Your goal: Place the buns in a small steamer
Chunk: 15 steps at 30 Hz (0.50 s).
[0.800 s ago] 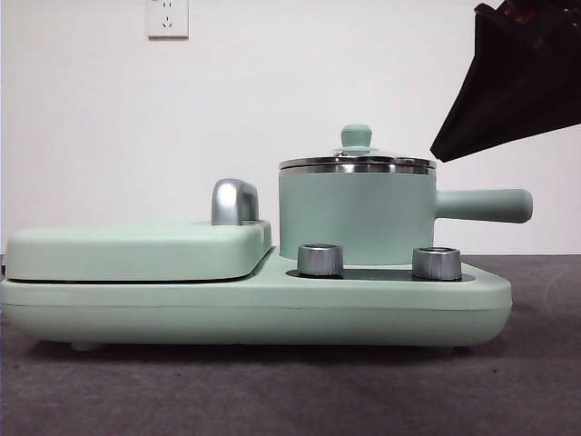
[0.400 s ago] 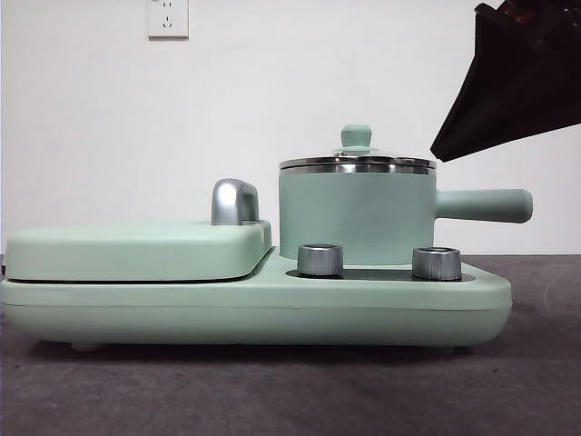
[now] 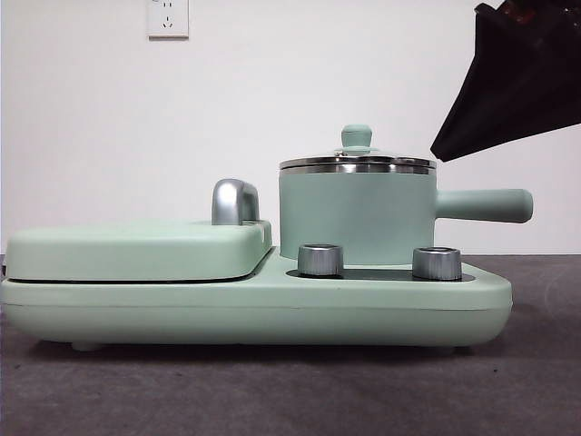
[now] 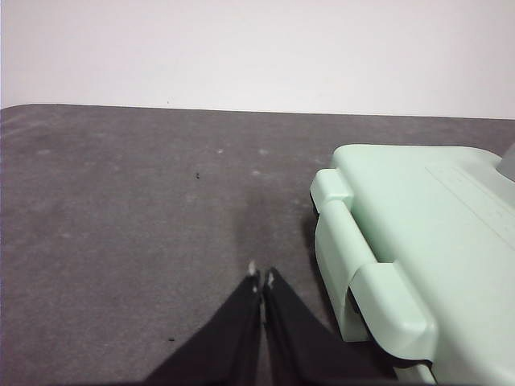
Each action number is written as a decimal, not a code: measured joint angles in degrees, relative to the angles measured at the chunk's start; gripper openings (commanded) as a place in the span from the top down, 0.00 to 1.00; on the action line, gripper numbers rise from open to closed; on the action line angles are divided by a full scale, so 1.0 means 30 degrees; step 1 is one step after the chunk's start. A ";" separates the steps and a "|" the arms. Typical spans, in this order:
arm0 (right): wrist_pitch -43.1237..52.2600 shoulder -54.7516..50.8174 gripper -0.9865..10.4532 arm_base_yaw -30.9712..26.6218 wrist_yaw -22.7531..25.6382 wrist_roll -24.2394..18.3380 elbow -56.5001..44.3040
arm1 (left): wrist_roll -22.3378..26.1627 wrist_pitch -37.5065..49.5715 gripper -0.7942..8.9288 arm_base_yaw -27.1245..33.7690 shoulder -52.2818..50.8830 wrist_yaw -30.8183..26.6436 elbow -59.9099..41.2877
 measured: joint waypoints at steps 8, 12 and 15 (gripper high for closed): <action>0.1472 -0.2965 0.90 -0.1931 0.2761 -0.3483 -0.0896 | 0.0000 0.0000 0.91 0.0000 0.0000 0.0000 0.0000; 0.3060 -0.6601 0.90 -0.4561 0.3592 -0.4393 -0.3934 | 0.0000 0.0000 0.91 0.0000 0.0000 0.0000 0.0000; 0.4503 -0.9428 0.90 -0.6266 0.4007 -0.4991 -0.6484 | 0.0000 -0.0007 0.91 0.0000 0.0000 0.0000 0.0000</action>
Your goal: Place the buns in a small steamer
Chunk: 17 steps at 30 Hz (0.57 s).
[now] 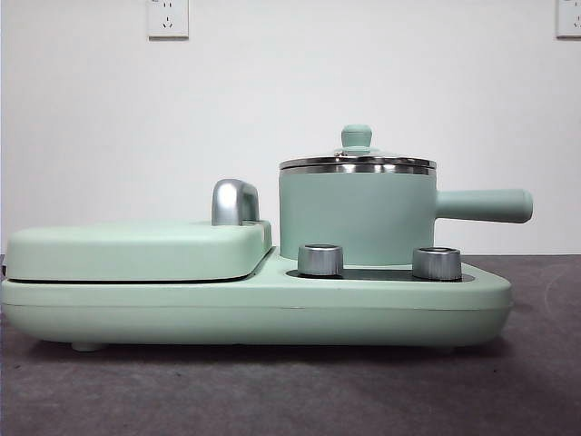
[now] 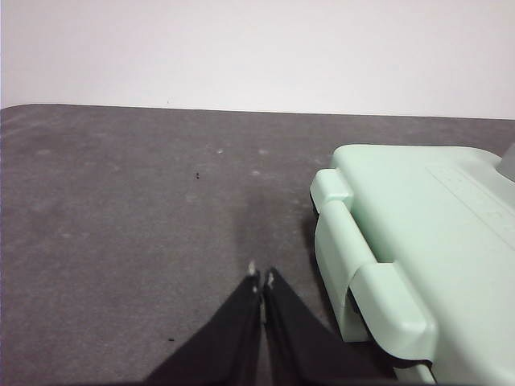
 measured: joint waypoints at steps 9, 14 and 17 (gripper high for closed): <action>0.1260 -0.7111 0.90 -0.2557 -0.0015 -0.0401 -0.5792 | 0.0000 0.0007 0.91 0.0000 0.0000 0.0000 0.0000; 0.0488 -0.8196 0.90 -0.2973 0.1129 -0.0372 -0.5799 | 0.0007 0.0000 0.91 0.0000 0.0000 0.0000 0.0000; 0.0364 -0.8145 0.90 -0.3089 0.1603 -0.0350 -0.5799 | 0.0000 0.0000 0.91 0.0000 0.0000 0.0000 0.0000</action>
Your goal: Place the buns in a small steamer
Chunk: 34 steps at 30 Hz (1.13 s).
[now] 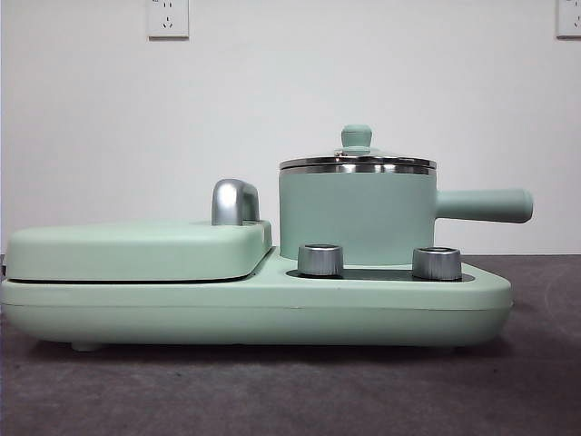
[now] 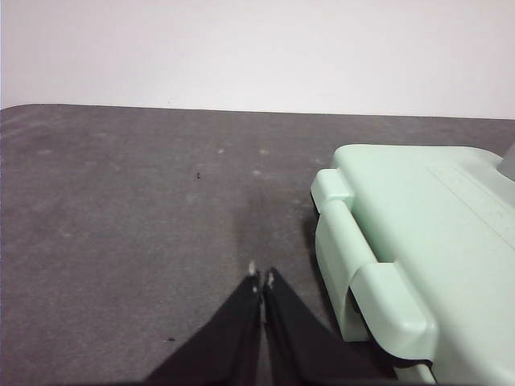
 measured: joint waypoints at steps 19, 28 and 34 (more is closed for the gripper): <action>0.0699 0.0000 0.90 0.0007 -0.0131 0.0415 0.0000 | 0.0000 0.0000 0.91 0.0000 0.0000 -0.0007 0.0000; 0.0699 0.0000 0.90 0.0007 -0.0131 0.0415 0.0000 | 0.0000 0.0000 0.91 0.0000 0.0000 -0.0007 0.0000; 0.0699 0.0000 0.90 0.0007 -0.0131 0.0415 0.0000 | -0.1020 0.1224 0.91 0.0000 0.0000 -0.0007 0.0000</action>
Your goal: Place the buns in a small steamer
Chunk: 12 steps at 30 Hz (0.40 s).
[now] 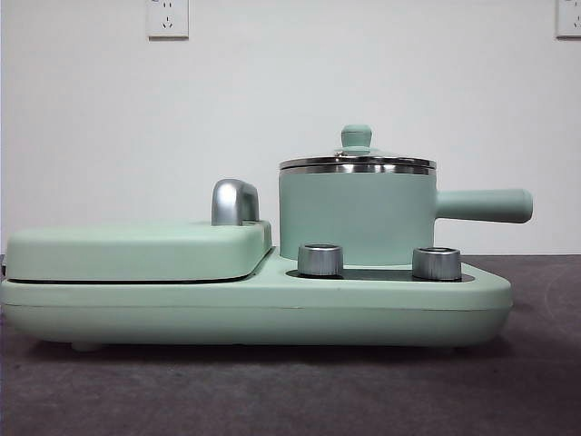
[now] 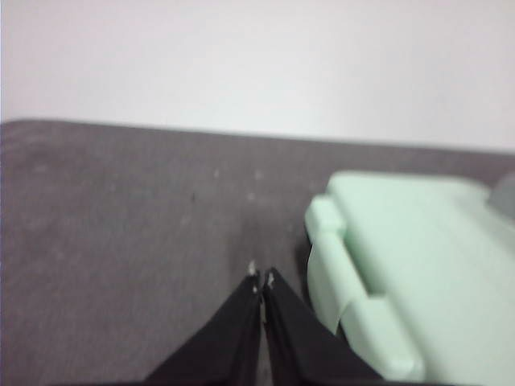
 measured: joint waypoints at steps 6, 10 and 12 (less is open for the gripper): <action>0.0007 0.0000 0.90 0.0000 0.0000 0.0000 0.0000 | -0.0408 0.0204 0.91 0.0000 0.0000 0.0000 0.0000; 0.0000 0.0000 0.90 0.0000 0.0000 0.0000 0.0000 | -0.0430 0.0204 0.91 0.0000 0.0000 0.0000 0.0000; 0.0007 0.0000 0.90 0.0000 0.0000 0.0000 0.0000 | -0.0430 0.0204 0.91 0.0000 0.0000 0.0000 0.0000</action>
